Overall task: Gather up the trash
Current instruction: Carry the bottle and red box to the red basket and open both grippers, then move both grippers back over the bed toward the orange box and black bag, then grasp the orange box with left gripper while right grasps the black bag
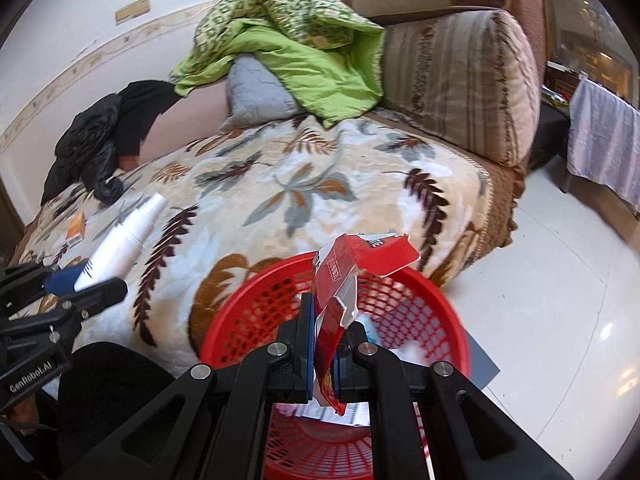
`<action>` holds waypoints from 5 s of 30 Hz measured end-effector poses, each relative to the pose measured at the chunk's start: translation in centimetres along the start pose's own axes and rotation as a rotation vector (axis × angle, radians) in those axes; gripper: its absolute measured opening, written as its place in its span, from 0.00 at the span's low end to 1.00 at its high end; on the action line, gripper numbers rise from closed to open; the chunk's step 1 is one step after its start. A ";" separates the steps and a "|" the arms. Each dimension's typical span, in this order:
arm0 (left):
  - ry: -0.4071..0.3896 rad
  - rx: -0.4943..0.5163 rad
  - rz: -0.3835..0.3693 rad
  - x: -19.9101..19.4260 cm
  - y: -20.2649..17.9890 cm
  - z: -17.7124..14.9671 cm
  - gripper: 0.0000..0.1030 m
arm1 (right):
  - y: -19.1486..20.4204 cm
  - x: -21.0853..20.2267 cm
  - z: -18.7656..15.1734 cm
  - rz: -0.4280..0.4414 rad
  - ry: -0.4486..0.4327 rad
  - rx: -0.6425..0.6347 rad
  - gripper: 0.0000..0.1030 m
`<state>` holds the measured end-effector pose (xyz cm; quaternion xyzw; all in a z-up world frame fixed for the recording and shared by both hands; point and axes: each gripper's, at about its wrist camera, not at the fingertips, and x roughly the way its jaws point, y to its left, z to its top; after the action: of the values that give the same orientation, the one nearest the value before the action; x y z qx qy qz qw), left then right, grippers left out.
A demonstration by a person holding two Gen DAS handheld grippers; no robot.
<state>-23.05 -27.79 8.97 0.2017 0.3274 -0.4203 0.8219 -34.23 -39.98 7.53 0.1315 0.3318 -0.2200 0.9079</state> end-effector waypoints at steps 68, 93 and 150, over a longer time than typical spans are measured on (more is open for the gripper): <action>-0.033 -0.260 0.136 -2.1 9.7 0.1 0.68 | 7.1 1.7 4.4 0.109 0.009 -0.053 0.65; -0.001 -0.455 0.237 -3.5 20.0 -3.8 0.69 | 17.7 6.9 7.3 0.272 0.142 -0.153 0.65; 0.023 -0.973 0.413 5.1 48.4 -9.0 0.67 | 45.6 35.8 17.7 0.552 0.331 -0.122 0.49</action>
<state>15.72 2.19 1.72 -0.1385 0.4470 -0.0470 0.8825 22.05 -18.34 1.31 0.1959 0.4394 0.0793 0.8731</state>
